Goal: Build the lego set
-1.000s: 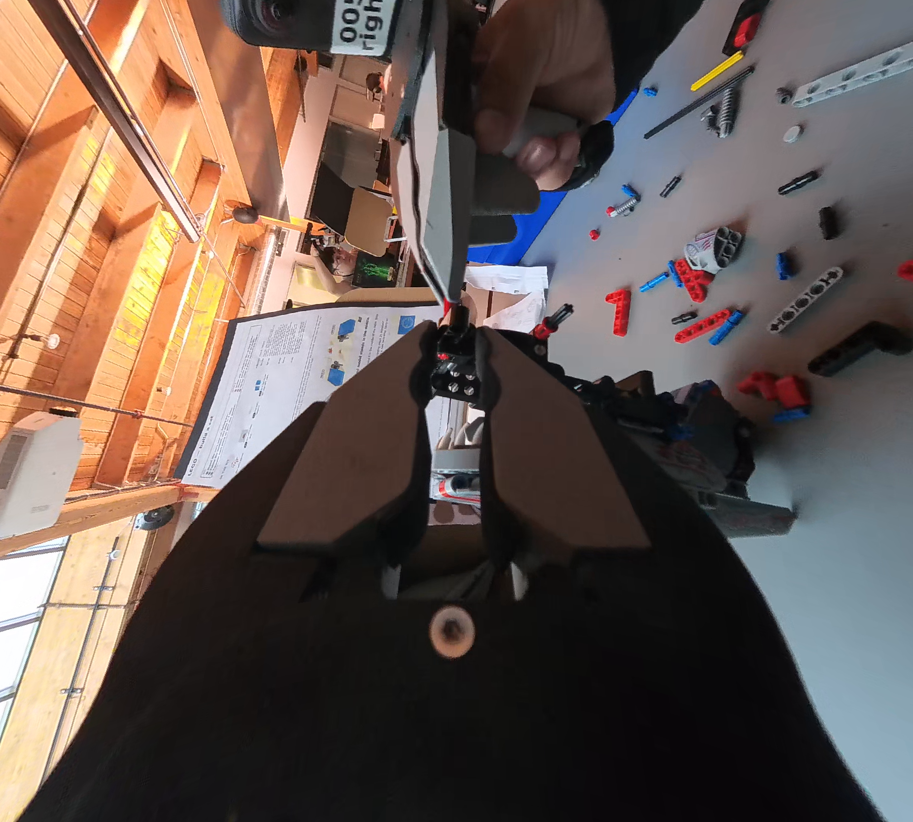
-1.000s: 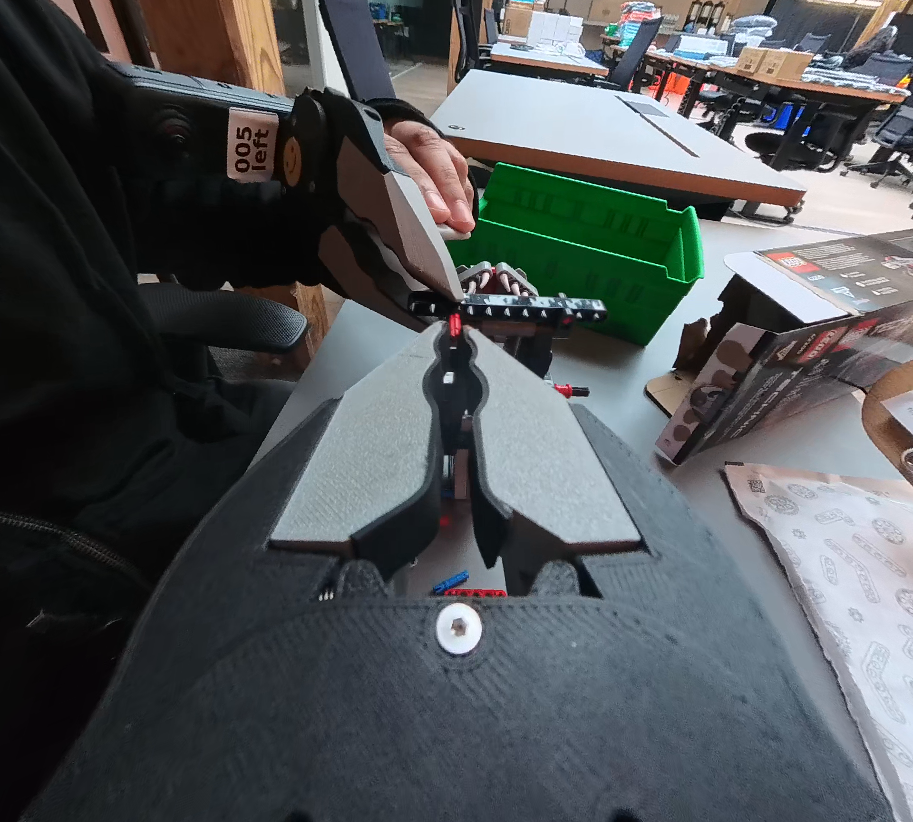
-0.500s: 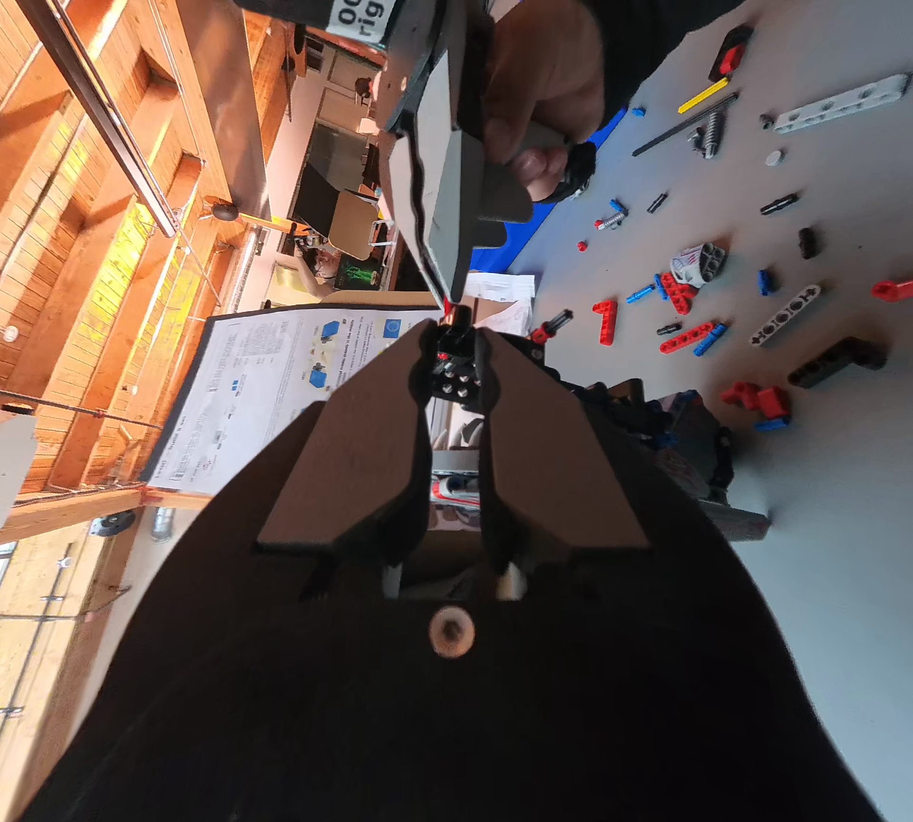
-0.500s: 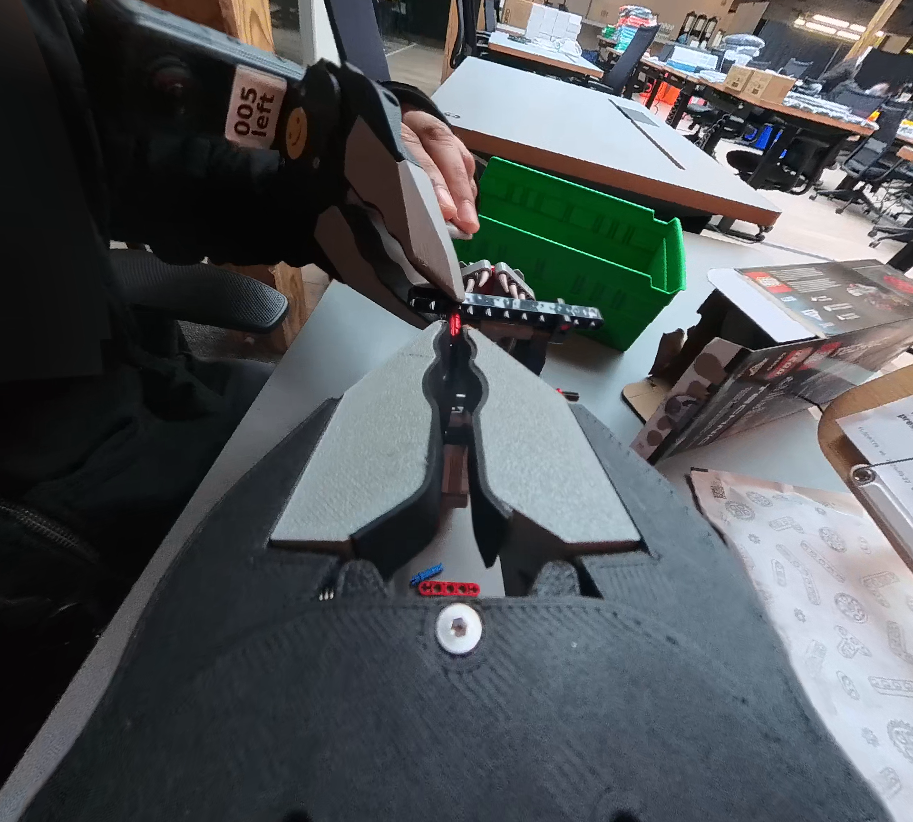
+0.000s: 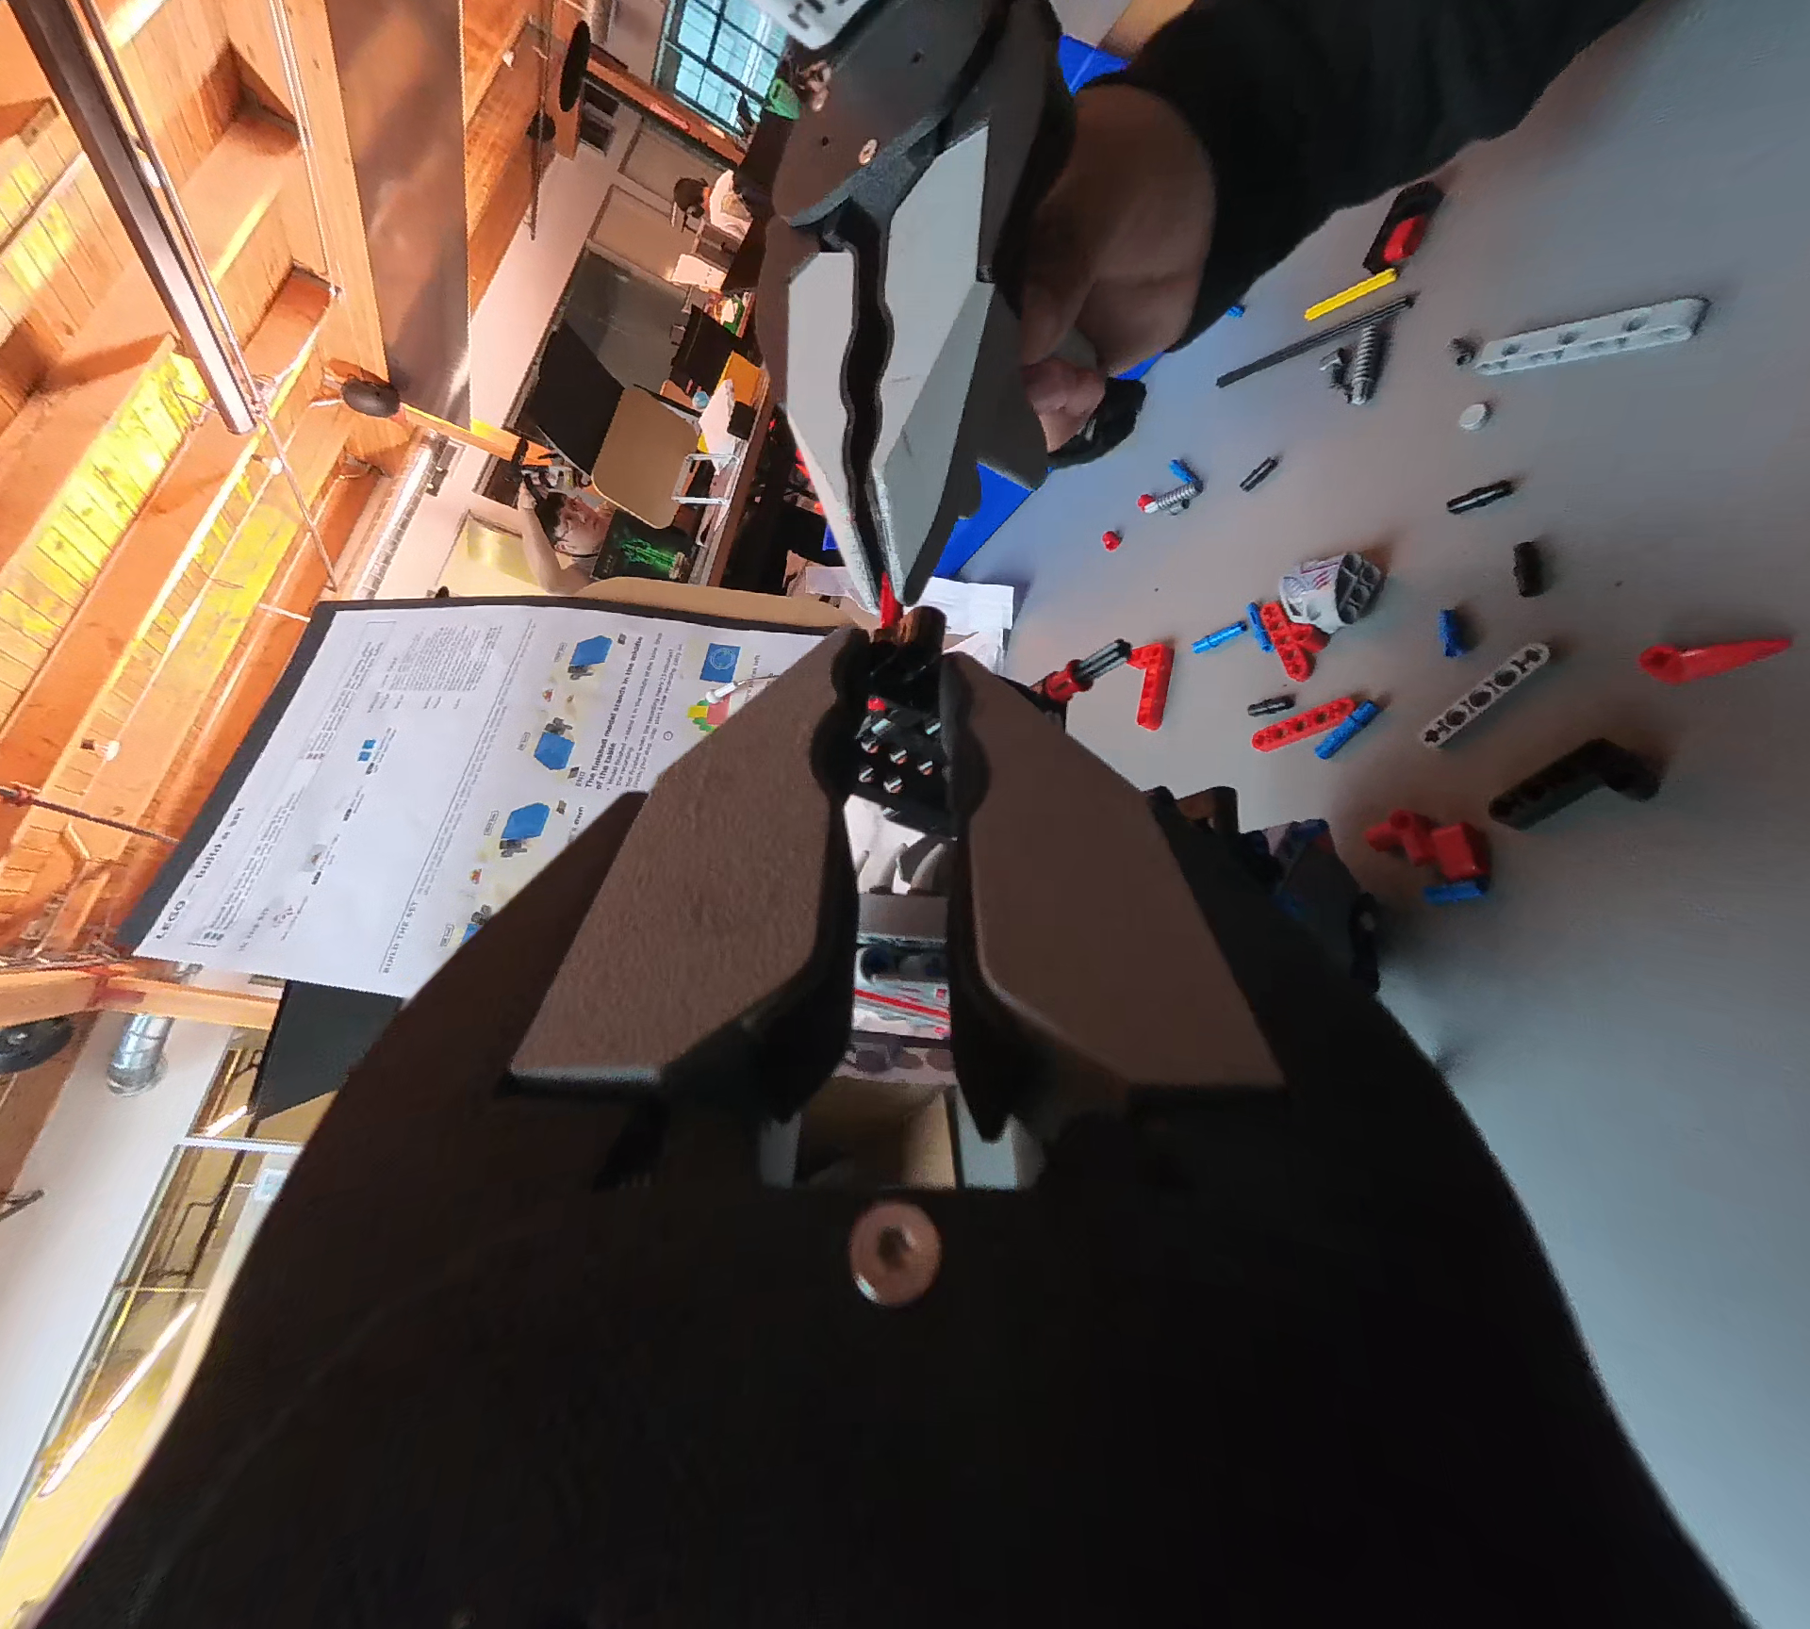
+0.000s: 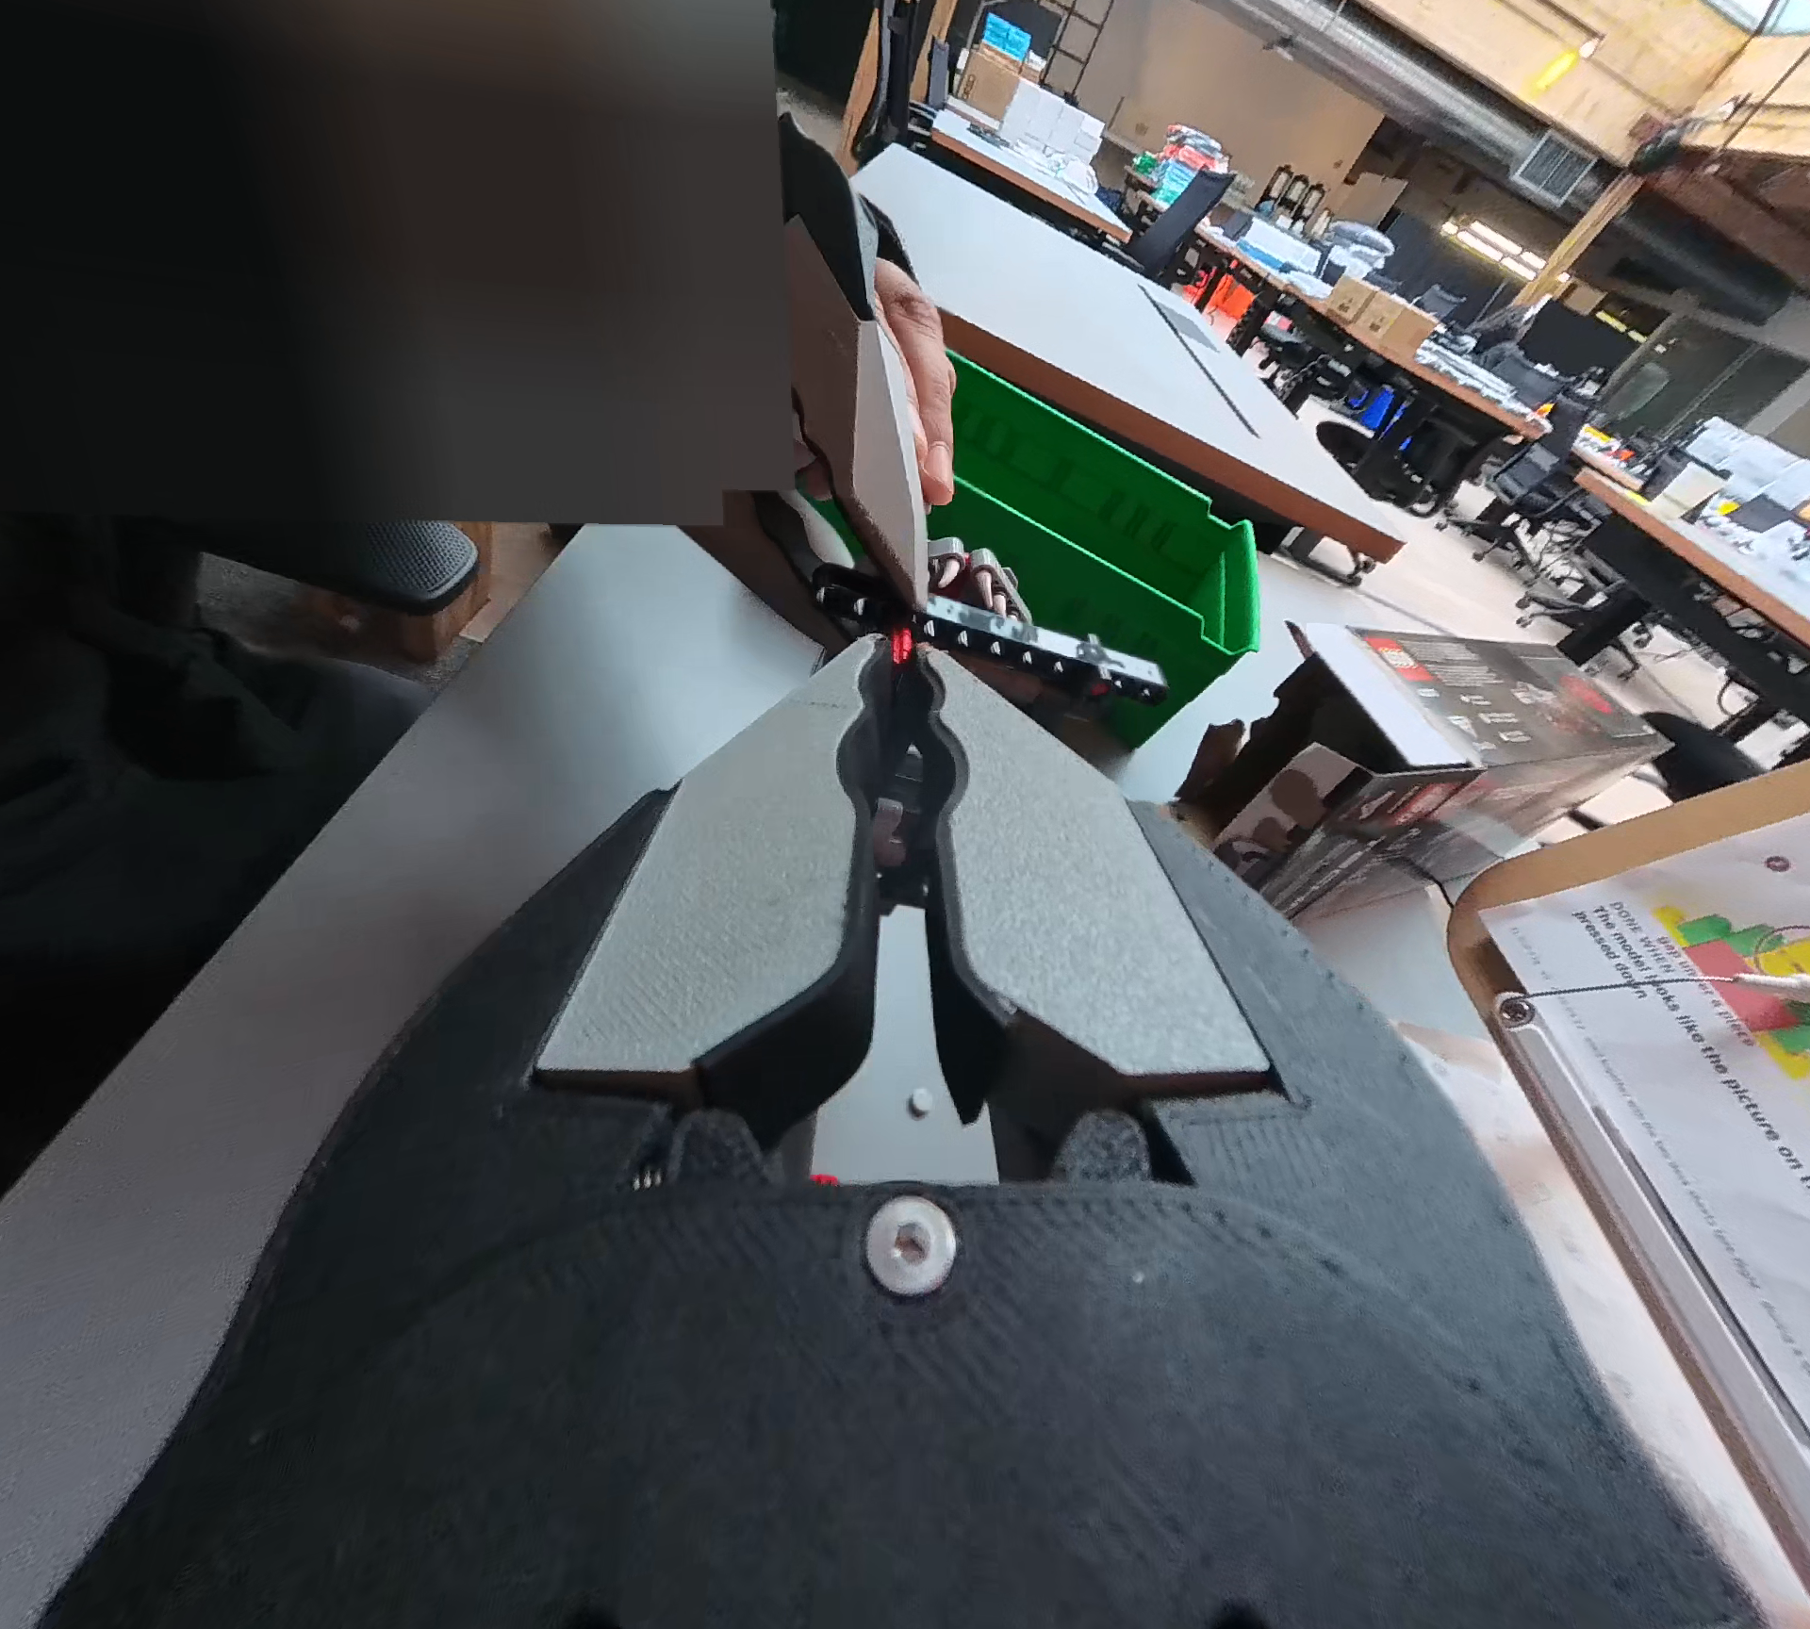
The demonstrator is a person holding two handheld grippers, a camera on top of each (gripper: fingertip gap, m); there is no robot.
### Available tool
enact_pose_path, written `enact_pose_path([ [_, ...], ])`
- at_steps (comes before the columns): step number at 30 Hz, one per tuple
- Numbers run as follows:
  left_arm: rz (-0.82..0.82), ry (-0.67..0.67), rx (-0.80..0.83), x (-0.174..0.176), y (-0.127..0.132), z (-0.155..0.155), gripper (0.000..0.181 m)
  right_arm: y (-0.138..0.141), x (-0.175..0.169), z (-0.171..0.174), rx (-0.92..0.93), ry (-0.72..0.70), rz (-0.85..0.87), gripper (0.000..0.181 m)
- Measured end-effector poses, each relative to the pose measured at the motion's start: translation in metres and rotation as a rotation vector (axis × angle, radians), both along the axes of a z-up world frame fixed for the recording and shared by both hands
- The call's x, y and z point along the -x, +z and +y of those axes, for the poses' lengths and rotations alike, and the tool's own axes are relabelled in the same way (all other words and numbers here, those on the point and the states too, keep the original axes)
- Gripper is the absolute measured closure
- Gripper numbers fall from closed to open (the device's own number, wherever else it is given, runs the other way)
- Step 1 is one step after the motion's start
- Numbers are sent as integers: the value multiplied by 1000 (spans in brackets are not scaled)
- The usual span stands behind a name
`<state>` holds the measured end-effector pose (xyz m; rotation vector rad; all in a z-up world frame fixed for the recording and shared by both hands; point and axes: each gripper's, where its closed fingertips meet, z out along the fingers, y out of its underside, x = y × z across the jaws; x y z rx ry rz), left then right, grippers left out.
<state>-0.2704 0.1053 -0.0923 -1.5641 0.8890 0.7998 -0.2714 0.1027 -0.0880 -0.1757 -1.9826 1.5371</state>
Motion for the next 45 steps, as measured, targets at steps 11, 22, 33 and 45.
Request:
enact_pose_path([
  [11, -71, 10, 14, 5, 0, 0, 170, 1, 7, 0, -46, -43, 176, 181],
  [22, -119, 6, 14, 7, 0, 3, 171, 1, 9, 1, 27, -10, 183, 181],
  [33, -138, 7, 14, 8, 0, 2, 172, 0, 11, 0, 76, 12, 166, 181],
  [45, -94, 29, 1, 10, 2, 3, 171, 0, 16, -1, 211, 127, -14, 181],
])
